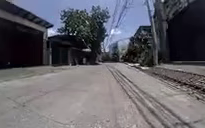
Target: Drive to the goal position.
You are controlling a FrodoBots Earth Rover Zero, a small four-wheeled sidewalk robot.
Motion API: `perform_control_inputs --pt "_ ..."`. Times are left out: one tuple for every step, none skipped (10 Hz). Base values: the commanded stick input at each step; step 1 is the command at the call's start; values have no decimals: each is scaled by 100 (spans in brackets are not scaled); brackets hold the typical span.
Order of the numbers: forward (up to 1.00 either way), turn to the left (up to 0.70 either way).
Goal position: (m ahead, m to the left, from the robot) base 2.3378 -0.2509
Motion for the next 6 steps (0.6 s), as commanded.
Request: perform_control_inputs --pt "100 5" --pt "100 5" --pt "100 5" --pt "100 5" --pt "100 5" --pt "100 5"
